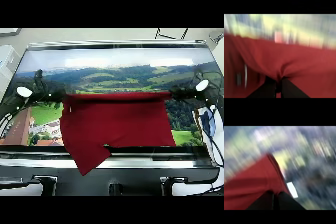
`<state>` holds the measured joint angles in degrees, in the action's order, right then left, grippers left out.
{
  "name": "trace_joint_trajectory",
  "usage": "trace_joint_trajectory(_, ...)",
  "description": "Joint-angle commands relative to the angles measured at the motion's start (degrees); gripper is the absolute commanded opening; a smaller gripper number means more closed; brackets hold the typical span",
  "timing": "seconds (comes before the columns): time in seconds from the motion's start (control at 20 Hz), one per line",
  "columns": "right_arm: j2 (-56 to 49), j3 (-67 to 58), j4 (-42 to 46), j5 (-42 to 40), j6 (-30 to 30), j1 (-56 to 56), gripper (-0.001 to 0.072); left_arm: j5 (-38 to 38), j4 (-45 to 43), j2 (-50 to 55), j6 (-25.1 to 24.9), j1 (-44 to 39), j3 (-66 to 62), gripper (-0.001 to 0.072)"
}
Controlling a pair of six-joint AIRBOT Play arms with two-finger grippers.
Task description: Fold the clothes and pants, and hang the long-sleeved shirts on hangers.
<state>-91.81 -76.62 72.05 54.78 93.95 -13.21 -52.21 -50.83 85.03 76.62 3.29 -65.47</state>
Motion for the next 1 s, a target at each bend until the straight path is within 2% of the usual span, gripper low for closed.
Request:
trace_joint_trajectory(0.0,-0.4,1.4,7.0,13.9,-2.7,-1.0,0.0034,-15.1,-3.4,-1.2,2.0,-0.7,5.2,0.0023)
trace_joint_trajectory(0.1,-0.8,1.6,8.5,12.6,-2.7,-1.0,0.0036,-11.6,-3.4,-1.1,2.1,-1.3,8.8,0.0023)
trace_joint_trajectory(0.3,-1.0,1.6,1.3,12.9,-2.7,-0.8,0.0038,-7.3,-3.0,-1.0,4.4,-1.2,10.8,0.0023)
trace_joint_trajectory(0.35,-0.9,1.5,1.0,13.5,-2.7,-0.8,0.0078,-7.4,-1.8,-1.1,4.4,-1.0,10.4,0.0058)
trace_joint_trajectory(0.4,-0.6,0.9,1.1,15.3,-2.7,-1.2,0.0261,-8.7,-0.7,-1.2,4.4,-0.7,9.7,0.0256)
trace_joint_trajectory(0.45,-0.1,0.0,1.1,17.8,-2.8,-2.1,0.0411,-11.7,-0.8,-1.3,4.4,0.2,8.2,0.0514)
trace_joint_trajectory(0.5,0.5,-1.2,1.2,21.3,-3.3,-4.0,0.0466,-15.3,-1.2,-1.5,4.1,1.6,6.6,0.0564)
trace_joint_trajectory(0.65,1.8,-2.5,1.2,32.9,-5.6,-12.1,0.0562,-25.0,-5.5,-4.5,3.1,6.6,5.2,0.0562)
trace_joint_trajectory(0.7,2.2,-1.4,1.2,35.5,-6.2,-14.2,0.0563,-27.1,-8.3,-6.1,3.1,7.3,7.0,0.0558)
trace_joint_trajectory(0.75,3.0,0.8,1.2,35.7,-6.2,-15.6,0.0562,-28.3,-10.5,-8.1,3.1,7.7,10.5,0.0555)
trace_joint_trajectory(0.8,4.3,3.9,1.3,34.8,-6.4,-16.4,0.0562,-28.2,-10.7,-10.1,3.0,7.7,15.1,0.0513)
trace_joint_trajectory(0.95,6.6,11.9,1.2,32.2,-7.9,-16.4,0.0561,-25.1,-4.7,-17.2,-1.5,7.6,30.5,0.0514)
